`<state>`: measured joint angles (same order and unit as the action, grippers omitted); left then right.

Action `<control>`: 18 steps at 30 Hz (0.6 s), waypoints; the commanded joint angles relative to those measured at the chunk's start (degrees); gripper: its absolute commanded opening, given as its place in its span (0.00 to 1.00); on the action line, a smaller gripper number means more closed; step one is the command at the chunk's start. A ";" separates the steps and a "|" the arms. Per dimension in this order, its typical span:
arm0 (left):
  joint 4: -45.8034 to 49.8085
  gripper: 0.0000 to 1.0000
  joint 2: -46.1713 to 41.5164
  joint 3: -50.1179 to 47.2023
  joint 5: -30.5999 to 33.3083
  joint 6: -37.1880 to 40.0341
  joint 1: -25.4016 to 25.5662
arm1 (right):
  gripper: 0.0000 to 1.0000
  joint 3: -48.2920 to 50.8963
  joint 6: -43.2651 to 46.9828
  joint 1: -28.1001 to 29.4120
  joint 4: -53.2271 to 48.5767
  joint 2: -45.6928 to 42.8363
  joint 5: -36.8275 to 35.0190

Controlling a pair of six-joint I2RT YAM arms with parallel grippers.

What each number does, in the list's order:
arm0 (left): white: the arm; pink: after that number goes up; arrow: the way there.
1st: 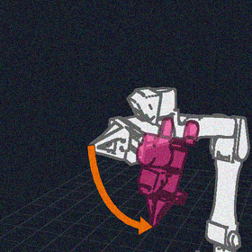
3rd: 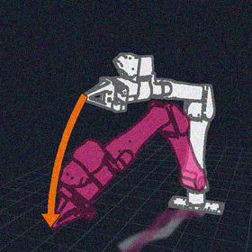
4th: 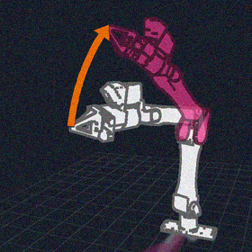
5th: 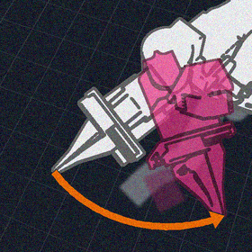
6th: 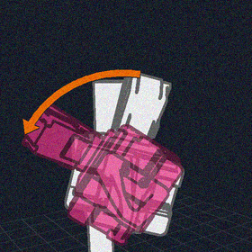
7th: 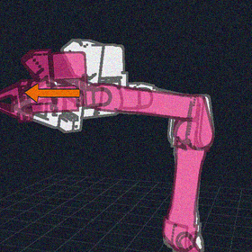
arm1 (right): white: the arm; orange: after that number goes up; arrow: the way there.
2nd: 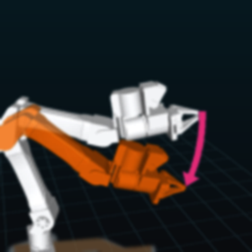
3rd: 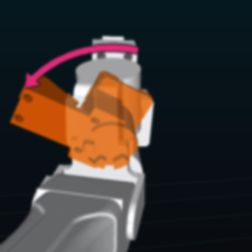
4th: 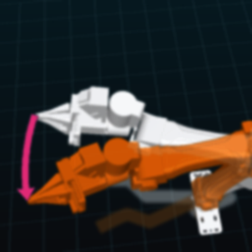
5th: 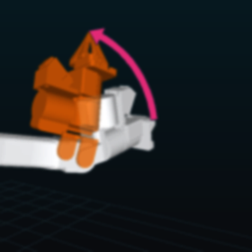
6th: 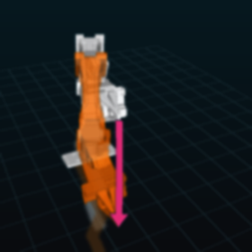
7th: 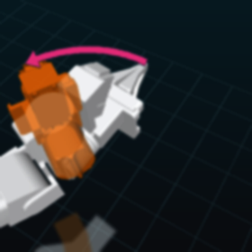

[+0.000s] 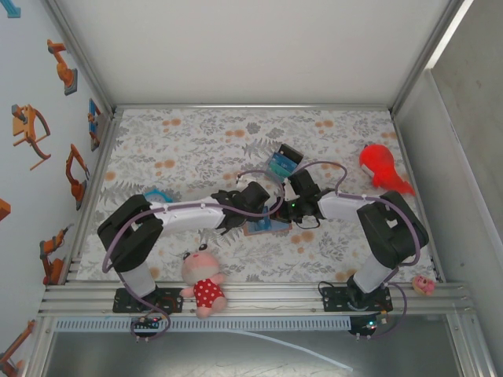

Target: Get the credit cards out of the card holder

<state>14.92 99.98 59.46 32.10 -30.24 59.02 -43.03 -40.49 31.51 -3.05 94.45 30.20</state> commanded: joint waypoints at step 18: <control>2.99 0.97 3.13 -0.72 -0.93 0.79 0.18 | 0.00 1.01 -0.76 -1.79 -0.28 -2.25 -0.96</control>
<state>16.16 102.87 59.46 30.83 -29.87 59.02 -42.81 -40.73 30.24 -2.35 94.35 30.13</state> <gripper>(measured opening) 0.968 0.040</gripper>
